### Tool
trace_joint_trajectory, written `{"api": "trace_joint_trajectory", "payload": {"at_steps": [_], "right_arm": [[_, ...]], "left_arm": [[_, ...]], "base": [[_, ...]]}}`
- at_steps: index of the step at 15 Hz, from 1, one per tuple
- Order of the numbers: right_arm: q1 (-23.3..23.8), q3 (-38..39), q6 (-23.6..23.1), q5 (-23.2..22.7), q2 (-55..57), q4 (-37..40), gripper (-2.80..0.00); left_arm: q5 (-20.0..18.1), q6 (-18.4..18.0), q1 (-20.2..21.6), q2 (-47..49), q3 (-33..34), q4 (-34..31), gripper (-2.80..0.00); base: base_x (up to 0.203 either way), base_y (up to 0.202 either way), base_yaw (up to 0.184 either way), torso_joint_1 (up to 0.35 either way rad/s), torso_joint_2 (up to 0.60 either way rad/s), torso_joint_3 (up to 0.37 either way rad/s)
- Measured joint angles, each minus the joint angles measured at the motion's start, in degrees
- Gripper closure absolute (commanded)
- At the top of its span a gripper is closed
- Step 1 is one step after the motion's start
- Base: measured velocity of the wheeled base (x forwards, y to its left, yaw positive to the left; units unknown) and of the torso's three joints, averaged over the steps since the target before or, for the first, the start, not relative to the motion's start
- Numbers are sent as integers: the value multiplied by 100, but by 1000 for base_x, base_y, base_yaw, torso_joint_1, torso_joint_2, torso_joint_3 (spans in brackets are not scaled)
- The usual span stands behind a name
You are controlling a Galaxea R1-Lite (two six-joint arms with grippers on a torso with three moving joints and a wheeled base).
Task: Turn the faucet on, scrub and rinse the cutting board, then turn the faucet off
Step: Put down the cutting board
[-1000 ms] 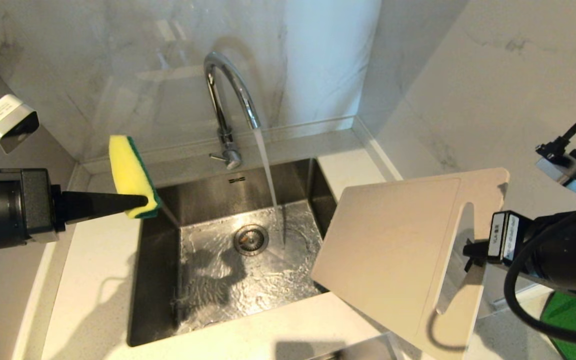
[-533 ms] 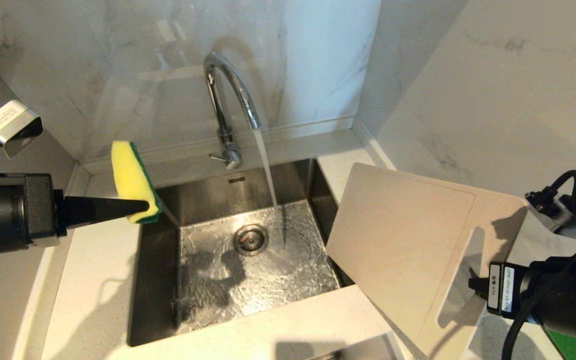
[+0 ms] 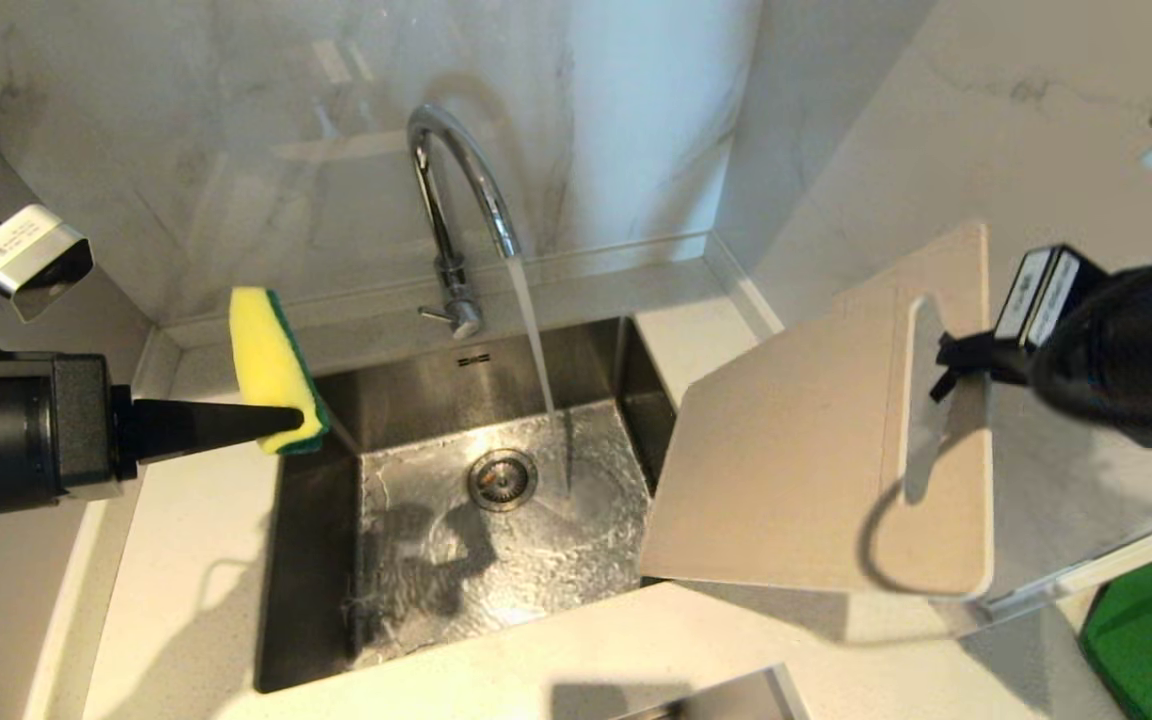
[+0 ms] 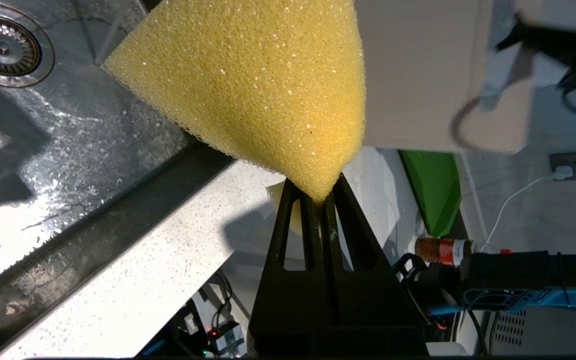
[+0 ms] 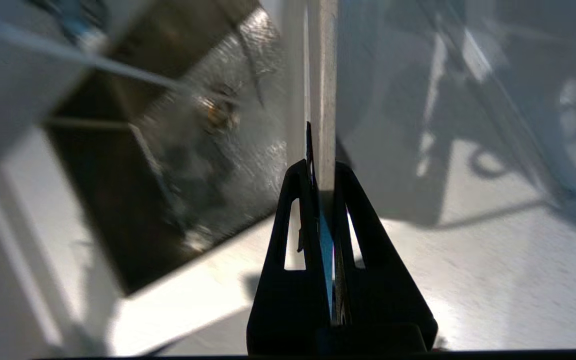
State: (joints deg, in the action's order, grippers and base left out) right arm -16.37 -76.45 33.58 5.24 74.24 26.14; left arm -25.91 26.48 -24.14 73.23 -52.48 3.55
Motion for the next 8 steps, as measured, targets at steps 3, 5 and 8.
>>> {"api": "trace_joint_trajectory", "payload": {"at_steps": [3,5,8], "right_arm": [[-16,-1695,348,-139,491,1061,0],[-27,-2231,472,-193,743,1712,0],[-50,-2525,718,-232,910,1858,0]], "left_arm": [[-5,3,-2,-7,0,10,0],[-9,6,-2,-7,7,16,0],[-6,23,-2,-11,17,17,0]], "base": [[0,0,0,0,0,0],[0,0,0,0,0,0],[0,0,0,0,0,0]]}}
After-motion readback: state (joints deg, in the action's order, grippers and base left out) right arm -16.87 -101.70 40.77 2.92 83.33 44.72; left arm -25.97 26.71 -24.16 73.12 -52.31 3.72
